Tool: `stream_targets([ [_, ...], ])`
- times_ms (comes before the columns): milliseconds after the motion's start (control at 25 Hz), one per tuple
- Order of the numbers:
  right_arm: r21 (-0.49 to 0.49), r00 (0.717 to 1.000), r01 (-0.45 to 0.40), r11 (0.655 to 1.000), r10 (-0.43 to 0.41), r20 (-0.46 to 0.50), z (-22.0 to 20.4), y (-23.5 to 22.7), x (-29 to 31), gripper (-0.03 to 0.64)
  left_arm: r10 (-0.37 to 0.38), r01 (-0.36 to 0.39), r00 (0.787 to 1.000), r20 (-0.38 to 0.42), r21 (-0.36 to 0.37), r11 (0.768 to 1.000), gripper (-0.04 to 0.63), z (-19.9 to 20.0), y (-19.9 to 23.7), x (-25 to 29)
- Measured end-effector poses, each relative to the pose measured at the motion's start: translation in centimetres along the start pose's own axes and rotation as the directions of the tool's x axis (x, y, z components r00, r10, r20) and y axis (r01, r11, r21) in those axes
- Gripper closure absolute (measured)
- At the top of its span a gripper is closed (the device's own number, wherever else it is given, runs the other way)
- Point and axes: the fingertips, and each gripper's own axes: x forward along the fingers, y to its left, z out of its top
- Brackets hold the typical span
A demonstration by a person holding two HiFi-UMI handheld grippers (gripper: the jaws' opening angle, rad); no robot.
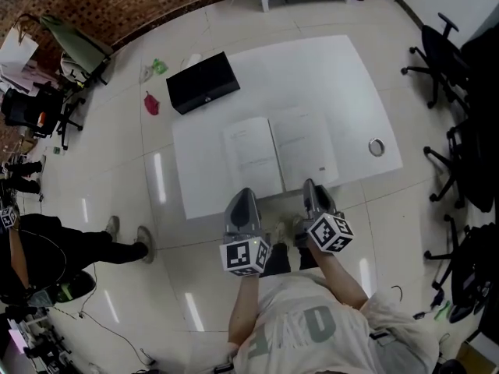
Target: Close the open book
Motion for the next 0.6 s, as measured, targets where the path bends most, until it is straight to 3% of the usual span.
stream_targets([
  [320,-0.198,0.999,-0.045,0.979,0.042,-0.016,-0.6,2.5,-0.1,0.538,0.053,-0.052,0.999,0.013,-0.014,0.999,0.58,-0.1,2.3,-1.7],
  [600,-0.475,0.995,-0.102,0.874,0.085,-0.057,-1.8,6.2,0.5,0.534,0.107,-0.105,0.994,0.027,-0.043,0.993,0.58,0.4,4.6,-2.8],
])
